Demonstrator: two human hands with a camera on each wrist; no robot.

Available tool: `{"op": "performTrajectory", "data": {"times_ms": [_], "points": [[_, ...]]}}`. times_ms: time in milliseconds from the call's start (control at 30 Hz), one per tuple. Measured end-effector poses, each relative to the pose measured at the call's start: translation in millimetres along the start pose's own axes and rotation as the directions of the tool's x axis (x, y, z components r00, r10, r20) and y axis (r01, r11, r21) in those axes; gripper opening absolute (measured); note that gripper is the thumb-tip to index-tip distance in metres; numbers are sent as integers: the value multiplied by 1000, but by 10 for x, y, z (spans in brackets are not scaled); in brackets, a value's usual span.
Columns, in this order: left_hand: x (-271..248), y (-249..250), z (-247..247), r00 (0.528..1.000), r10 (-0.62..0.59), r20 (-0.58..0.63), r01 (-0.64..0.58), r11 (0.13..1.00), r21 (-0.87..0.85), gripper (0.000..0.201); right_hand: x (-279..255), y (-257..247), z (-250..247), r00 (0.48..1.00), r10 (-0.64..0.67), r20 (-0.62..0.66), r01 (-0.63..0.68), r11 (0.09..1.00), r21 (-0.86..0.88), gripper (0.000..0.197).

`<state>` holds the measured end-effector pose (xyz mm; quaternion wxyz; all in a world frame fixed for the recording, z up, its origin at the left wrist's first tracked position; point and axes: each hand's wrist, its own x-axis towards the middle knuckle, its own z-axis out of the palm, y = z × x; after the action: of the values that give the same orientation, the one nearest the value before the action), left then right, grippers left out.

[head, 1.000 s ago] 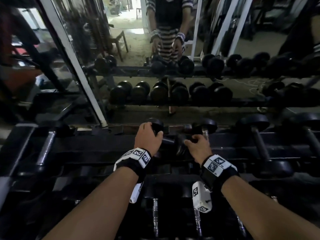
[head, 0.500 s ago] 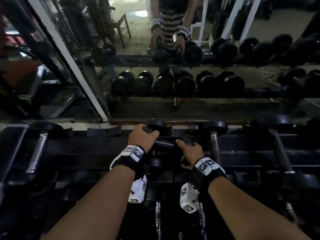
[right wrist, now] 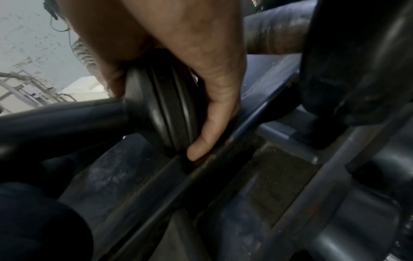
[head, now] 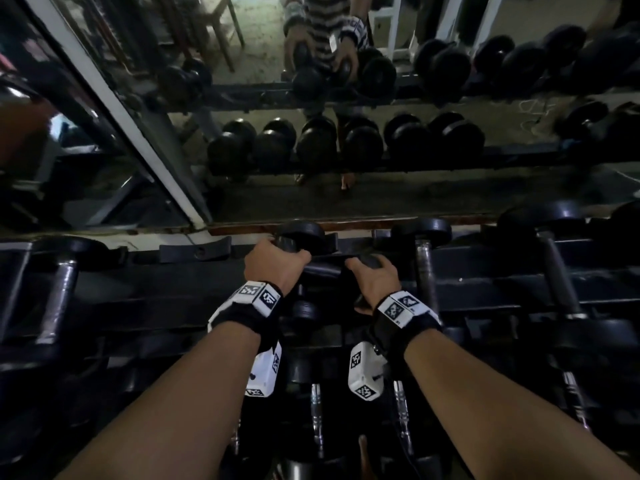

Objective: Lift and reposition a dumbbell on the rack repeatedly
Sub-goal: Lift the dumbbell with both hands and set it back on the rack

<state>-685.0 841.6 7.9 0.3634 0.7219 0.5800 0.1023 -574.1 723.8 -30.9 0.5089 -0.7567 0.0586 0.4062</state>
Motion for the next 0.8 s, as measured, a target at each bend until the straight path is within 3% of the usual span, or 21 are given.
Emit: {"op": "performTrajectory", "data": {"times_ms": [167,267,400,600,800], "points": [[-52,-43,-105,997,30,66,-30,1000,2,59,-148,-13,6,997,-80,-14,80,997,-7,38],[-101,-86,-230,999,43,27,-42,998,-48,54,-274,-42,29,975,-211,-74,199,970,-140,55],[-225,-49,-524,990,91,-104,-110,975,-191,43,-502,-293,60,920,-384,-79,365,913,-185,58],[-527,-171,-976,943,69,-326,-169,942,-289,50,-812,-573,356,809,-586,50,582,787,-206,60],[-779,-578,-1300,887,-76,-455,-119,916,-384,52,-1098,-597,744,717,-645,264,696,682,-226,53]]}}
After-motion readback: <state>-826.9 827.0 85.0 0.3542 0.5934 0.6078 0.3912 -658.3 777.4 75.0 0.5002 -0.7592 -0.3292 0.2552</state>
